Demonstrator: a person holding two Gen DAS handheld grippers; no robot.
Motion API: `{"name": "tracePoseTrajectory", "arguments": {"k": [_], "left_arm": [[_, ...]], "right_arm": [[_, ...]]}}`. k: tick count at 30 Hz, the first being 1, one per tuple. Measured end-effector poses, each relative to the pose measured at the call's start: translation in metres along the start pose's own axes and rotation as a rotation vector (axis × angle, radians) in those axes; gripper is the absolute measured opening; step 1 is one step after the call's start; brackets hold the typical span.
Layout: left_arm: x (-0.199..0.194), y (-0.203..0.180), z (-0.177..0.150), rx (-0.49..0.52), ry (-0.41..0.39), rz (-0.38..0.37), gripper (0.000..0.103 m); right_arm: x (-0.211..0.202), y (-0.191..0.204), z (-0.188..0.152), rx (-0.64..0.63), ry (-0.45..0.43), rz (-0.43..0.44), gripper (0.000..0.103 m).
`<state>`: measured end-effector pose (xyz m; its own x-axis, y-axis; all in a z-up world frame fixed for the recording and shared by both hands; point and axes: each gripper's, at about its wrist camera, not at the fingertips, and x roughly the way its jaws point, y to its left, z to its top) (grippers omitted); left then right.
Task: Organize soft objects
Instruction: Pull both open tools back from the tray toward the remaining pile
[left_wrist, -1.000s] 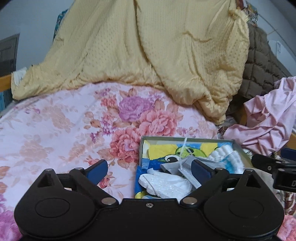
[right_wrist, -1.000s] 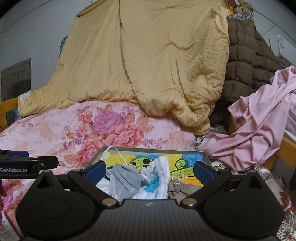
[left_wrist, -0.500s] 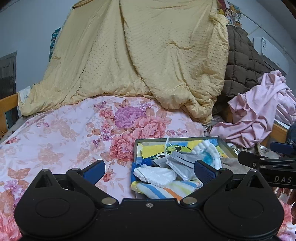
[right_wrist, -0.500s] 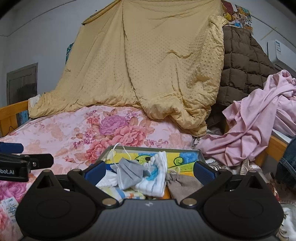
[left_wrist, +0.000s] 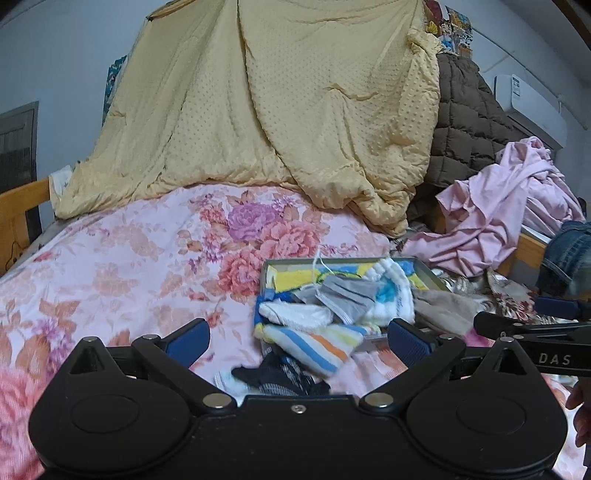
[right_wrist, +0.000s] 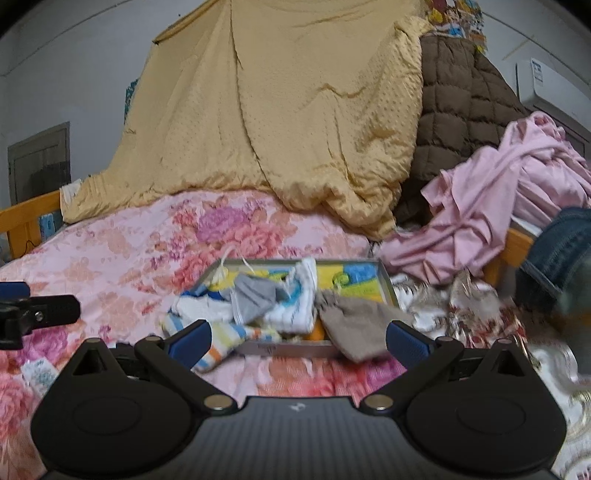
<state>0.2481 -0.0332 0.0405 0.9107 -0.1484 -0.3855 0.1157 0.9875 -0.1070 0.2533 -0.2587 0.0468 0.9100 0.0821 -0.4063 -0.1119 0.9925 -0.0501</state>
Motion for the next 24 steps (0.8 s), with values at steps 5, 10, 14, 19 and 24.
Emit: {"name": "tracePoseTrajectory", "arguments": {"k": [5, 10, 14, 19, 24], "left_arm": [[-0.019, -0.005, -0.020, 0.009, 0.022, -0.014, 0.102], [-0.038, -0.007, -0.038, 0.019, 0.045, -0.023, 0.102], [-0.049, -0.005, -0.051, 0.045, 0.068, -0.022, 0.102], [-0.060, 0.002, -0.060, 0.048, 0.085, -0.014, 0.102], [-0.071, 0.008, -0.070, 0.028, 0.088, -0.003, 0.102]], "right_arm": [[-0.020, -0.007, -0.008, 0.055, 0.019, -0.004, 0.103], [-0.039, -0.005, -0.016, 0.109, 0.055, 0.018, 0.103], [-0.050, 0.003, -0.023, 0.117, 0.082, 0.032, 0.103], [-0.059, 0.011, -0.033, 0.120, 0.130, 0.018, 0.103], [-0.063, 0.012, -0.040, 0.126, 0.167, -0.006, 0.103]]}}
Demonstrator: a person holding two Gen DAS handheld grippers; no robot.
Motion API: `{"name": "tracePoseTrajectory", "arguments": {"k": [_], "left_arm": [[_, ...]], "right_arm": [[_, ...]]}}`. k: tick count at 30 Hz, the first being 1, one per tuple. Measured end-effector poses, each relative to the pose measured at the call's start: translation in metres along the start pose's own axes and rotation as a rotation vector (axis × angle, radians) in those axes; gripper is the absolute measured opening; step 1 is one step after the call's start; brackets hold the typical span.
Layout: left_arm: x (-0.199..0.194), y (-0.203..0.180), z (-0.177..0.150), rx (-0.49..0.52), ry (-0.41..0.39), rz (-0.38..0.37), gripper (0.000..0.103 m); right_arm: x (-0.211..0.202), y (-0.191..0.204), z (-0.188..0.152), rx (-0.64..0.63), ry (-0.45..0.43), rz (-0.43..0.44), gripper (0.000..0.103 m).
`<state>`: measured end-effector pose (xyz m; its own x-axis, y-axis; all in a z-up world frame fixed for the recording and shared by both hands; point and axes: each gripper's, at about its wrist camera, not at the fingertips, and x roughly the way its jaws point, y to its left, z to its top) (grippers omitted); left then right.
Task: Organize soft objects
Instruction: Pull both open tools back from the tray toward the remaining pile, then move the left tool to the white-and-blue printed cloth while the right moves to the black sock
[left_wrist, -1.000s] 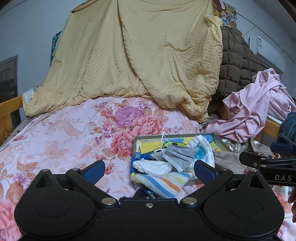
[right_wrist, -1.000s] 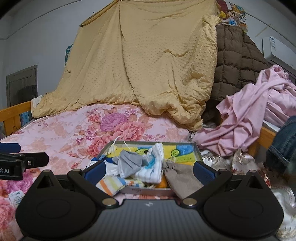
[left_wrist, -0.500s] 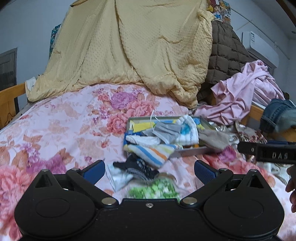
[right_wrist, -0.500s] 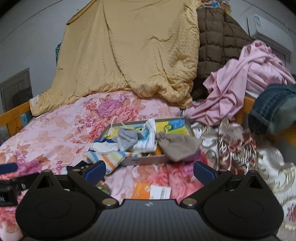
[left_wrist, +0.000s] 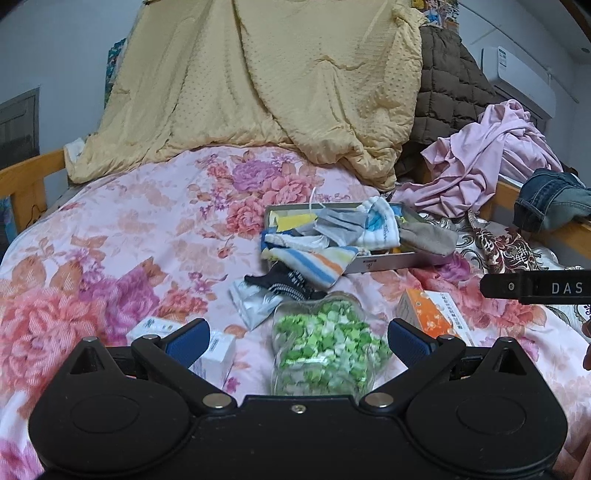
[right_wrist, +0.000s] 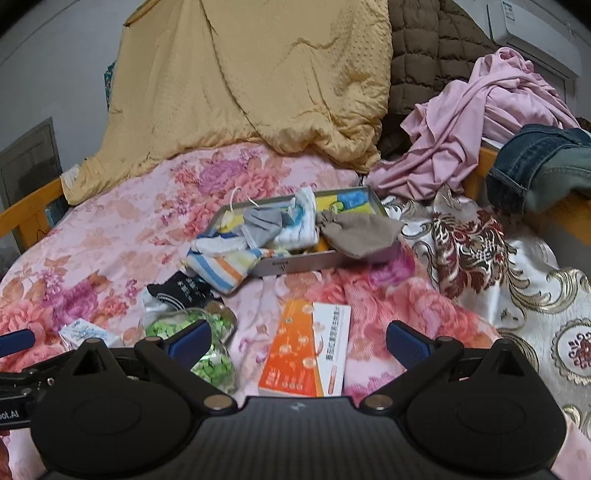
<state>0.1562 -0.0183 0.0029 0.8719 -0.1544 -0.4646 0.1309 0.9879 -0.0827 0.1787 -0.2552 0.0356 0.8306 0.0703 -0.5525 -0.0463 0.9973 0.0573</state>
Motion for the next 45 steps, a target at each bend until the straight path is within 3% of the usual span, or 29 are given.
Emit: {"name": "tracePoseTrajectory", "arguments": {"k": [22, 34, 40, 45], "left_arm": [[-0.007, 0.017, -0.017, -0.036, 0.079, 0.112, 0.102], [-0.002, 0.030, -0.016, -0.119, 0.133, 0.160, 0.102], [0.000, 0.040, -0.015, -0.200, 0.149, 0.184, 0.102], [-0.002, 0.040, -0.011, -0.189, 0.129, 0.201, 0.102]], "right_arm": [[0.001, 0.029, -0.020, -0.135, 0.083, 0.027, 0.103], [0.006, 0.041, -0.023, -0.188, 0.109, 0.069, 0.103], [0.004, 0.046, -0.022, -0.197, 0.077, 0.090, 0.103], [0.001, 0.047, -0.019, -0.193, 0.042, 0.107, 0.103]]}}
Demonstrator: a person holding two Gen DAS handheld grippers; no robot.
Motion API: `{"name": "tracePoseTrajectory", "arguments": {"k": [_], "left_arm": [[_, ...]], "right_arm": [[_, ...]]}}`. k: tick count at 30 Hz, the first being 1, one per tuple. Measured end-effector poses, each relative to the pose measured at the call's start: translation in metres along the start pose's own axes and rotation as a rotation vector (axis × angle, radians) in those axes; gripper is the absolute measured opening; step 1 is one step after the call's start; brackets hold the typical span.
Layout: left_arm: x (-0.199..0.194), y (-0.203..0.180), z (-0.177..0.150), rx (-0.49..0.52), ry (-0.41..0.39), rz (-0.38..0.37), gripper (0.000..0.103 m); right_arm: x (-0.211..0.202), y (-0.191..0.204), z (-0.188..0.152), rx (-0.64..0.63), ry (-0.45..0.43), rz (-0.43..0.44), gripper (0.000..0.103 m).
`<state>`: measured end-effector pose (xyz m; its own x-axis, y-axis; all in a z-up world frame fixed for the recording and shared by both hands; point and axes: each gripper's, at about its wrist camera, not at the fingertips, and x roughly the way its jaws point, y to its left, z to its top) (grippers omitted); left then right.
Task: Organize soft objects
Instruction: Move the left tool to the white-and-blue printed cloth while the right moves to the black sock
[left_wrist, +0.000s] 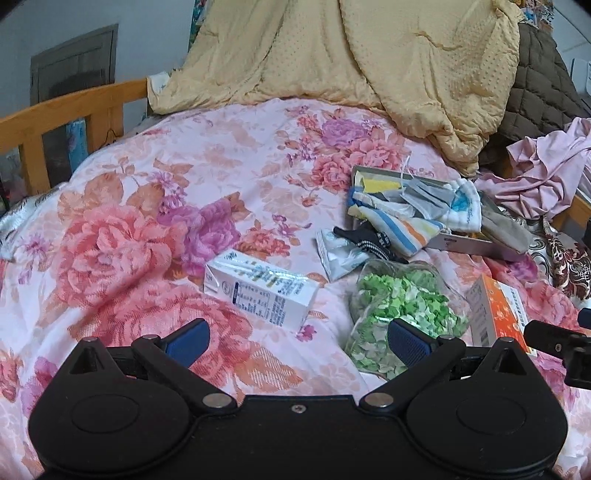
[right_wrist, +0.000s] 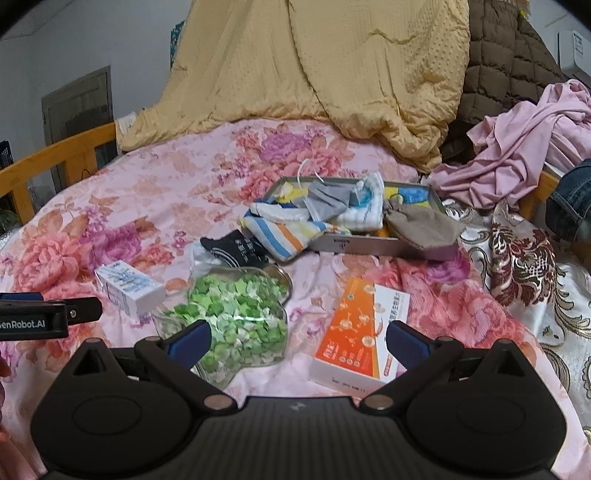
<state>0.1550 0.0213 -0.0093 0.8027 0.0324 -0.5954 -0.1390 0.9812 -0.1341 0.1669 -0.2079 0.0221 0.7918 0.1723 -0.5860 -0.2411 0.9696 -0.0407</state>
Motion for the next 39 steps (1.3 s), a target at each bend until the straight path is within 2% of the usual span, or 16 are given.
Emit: {"name": "tracePoseTrajectory", "arguments": {"k": [8, 16, 25, 33, 39], "left_arm": [[0.010, 0.000, 0.012, 0.005, -0.007, -0.011, 0.102], [0.033, -0.001, 0.029, 0.045, -0.019, -0.034, 0.102], [0.072, 0.004, 0.047, 0.103, -0.026, -0.047, 0.102], [0.116, 0.002, 0.059, 0.222, -0.032, -0.055, 0.102], [0.141, 0.004, 0.078, 0.258, -0.051, -0.128, 0.102]], "right_arm": [[0.004, 0.001, 0.010, 0.010, -0.046, 0.020, 0.103], [0.029, -0.001, 0.029, 0.015, -0.067, 0.018, 0.103], [0.068, 0.007, 0.049, -0.092, -0.093, 0.024, 0.103], [0.112, 0.015, 0.057, -0.188, -0.085, -0.012, 0.103], [0.143, 0.015, 0.066, -0.197, -0.052, 0.022, 0.103]]}}
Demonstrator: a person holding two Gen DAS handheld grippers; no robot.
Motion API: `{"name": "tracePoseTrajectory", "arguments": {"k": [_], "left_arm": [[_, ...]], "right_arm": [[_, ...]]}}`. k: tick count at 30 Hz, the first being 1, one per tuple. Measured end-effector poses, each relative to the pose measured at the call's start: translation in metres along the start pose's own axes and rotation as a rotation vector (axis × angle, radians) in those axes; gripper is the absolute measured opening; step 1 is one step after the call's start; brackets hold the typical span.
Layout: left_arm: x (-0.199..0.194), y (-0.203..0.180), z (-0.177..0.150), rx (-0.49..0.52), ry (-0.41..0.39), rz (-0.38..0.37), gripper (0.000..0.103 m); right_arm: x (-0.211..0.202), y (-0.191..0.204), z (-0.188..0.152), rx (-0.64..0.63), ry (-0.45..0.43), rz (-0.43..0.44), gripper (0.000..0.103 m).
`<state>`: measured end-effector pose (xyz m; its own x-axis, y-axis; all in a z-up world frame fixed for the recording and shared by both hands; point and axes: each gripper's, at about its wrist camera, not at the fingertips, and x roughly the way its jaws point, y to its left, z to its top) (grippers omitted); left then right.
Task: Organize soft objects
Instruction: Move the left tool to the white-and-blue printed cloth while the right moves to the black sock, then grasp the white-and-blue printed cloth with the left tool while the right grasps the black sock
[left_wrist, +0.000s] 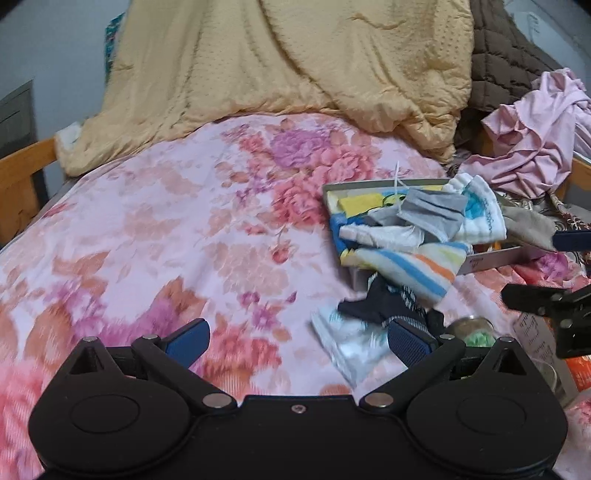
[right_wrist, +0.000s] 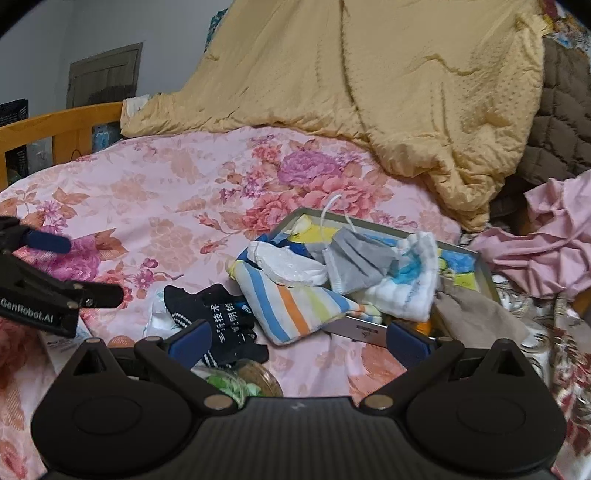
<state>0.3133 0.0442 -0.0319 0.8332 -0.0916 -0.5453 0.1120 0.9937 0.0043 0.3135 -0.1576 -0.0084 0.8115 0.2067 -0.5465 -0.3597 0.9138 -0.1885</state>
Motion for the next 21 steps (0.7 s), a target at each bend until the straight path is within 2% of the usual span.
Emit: {"name": "tracePoseTrajectory", "arguments": {"k": [7, 11, 14, 21], "left_arm": [[0.040, 0.013, 0.012, 0.083, 0.046, -0.178, 0.102], [0.056, 0.017, 0.009, 0.116, 0.072, -0.251, 0.102], [0.067, 0.023, 0.010, 0.089, 0.110, -0.315, 0.101], [0.088, 0.031, 0.016, 0.011, 0.190, -0.415, 0.087]], "right_arm": [[0.033, -0.003, 0.014, -0.075, 0.016, 0.092, 0.102], [0.047, -0.004, 0.021, -0.113, 0.073, 0.172, 0.096], [0.059, -0.007, 0.024, -0.099, 0.133, 0.238, 0.091], [0.082, -0.005, 0.021, -0.075, 0.239, 0.350, 0.084]]}}
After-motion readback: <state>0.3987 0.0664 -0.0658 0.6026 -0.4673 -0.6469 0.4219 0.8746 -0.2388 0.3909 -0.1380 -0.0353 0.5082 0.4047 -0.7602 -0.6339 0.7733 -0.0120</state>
